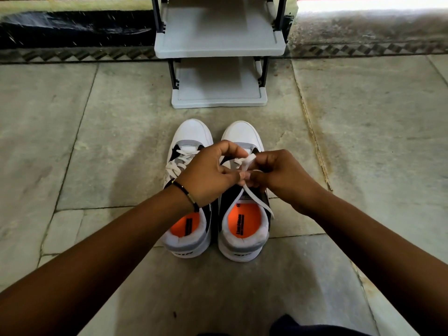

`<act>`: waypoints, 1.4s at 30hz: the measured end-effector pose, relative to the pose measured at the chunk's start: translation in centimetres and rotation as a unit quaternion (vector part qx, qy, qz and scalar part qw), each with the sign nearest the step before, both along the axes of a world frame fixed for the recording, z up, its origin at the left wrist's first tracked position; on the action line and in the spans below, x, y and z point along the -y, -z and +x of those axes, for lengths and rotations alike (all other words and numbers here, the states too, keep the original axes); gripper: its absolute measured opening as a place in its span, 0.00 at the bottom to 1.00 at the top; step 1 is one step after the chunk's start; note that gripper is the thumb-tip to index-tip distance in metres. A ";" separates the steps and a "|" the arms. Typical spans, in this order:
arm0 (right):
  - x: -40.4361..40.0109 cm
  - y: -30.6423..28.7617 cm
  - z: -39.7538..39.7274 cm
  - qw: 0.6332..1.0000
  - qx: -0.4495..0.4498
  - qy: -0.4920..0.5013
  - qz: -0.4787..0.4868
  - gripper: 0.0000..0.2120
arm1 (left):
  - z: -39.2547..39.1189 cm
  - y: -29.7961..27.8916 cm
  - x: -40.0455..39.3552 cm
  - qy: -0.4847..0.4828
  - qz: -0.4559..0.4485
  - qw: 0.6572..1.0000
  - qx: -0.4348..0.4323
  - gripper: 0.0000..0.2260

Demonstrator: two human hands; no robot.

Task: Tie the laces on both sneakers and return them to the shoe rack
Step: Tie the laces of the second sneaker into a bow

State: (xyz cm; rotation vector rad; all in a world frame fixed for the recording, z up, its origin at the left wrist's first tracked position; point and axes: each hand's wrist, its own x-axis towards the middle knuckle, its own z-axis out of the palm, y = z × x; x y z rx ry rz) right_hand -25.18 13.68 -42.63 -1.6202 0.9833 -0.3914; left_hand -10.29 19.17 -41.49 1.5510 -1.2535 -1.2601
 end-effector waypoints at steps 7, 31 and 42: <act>-0.3 -0.2 -0.1 0.940 -0.080 -0.075 -0.322 0.08 | 0.0 0.5 0.4 -0.025 0.047 0.989 -0.139 0.16; -0.1 -1.0 -0.2 0.989 -0.124 -0.013 -0.077 0.03 | 0.0 0.7 -0.3 0.095 -0.105 0.985 0.096 0.24; -2.2 -0.5 0.4 0.917 -0.206 -0.004 -0.341 0.05 | -0.2 1.0 -0.1 0.058 -0.022 0.993 0.096 0.11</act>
